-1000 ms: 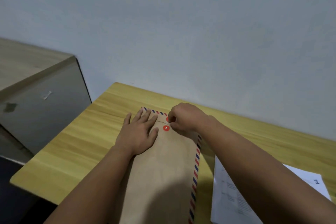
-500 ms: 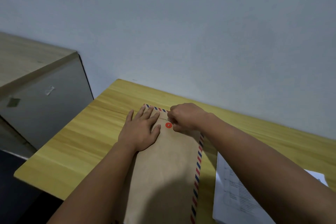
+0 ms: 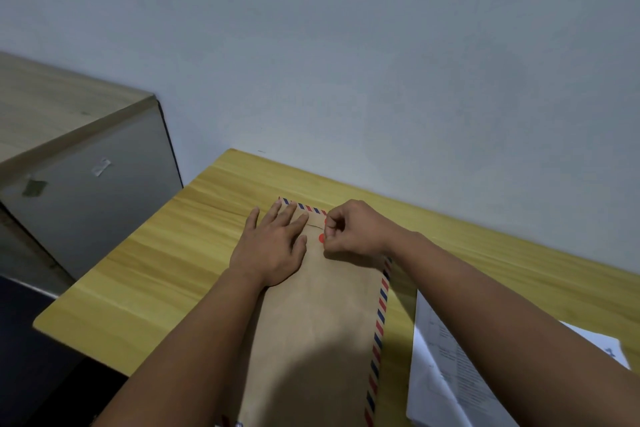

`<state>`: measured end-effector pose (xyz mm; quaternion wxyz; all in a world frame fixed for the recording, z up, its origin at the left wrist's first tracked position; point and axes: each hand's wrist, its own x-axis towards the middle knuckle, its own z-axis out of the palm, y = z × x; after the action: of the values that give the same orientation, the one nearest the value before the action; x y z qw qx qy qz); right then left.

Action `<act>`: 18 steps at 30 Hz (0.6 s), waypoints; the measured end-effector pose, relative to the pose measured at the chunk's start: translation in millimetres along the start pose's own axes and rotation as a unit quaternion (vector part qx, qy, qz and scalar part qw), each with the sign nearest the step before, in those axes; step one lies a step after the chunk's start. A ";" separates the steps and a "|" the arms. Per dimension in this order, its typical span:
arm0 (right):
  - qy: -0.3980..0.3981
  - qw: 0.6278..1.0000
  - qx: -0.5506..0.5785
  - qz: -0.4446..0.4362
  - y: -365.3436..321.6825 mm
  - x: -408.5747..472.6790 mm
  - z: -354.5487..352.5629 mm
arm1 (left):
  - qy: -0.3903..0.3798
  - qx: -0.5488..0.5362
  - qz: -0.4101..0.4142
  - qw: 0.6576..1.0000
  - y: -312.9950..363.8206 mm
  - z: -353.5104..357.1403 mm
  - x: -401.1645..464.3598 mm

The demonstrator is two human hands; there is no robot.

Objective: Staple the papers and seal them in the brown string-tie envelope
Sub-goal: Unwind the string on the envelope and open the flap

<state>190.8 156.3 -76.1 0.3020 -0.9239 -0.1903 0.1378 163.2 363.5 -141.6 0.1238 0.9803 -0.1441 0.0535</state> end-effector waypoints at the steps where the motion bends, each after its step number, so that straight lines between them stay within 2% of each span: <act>1: 0.004 1.000 0.016 -0.003 -3.3 1.1 3.2 | -0.003 0.004 0.000 1.000 -0.1 0.0 -0.2; 3: 0.020 0.998 0.055 -0.004 -9.5 5.5 9.2 | -0.011 0.012 0.001 1.000 -0.6 -0.2 -0.4; 6: 0.074 0.981 0.177 0.035 -14.6 16.0 15.0 | -0.013 0.015 0.004 1.000 -1.4 0.1 -0.1; 8: 0.114 0.953 0.269 0.078 -17.9 22.3 13.0 | -0.009 0.014 0.006 1.000 -1.3 0.5 0.1; 11: 0.139 0.880 0.427 0.152 -22.2 24.9 2.8 | -0.007 0.015 0.005 1.000 -1.4 0.8 0.3; 16: 0.142 0.850 0.471 0.190 -8.5 21.2 -12.4 | -0.013 0.017 0.000 1.000 -0.8 0.9 1.7; 18: 0.156 0.853 0.457 0.199 -3.8 18.6 -19.8 | -0.016 0.018 -0.001 1.000 -0.7 0.1 1.5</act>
<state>213.7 157.2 -61.0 0.6818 -0.7095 0.1313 0.1205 164.8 363.7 -141.7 0.1038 0.9833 -0.1443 0.0402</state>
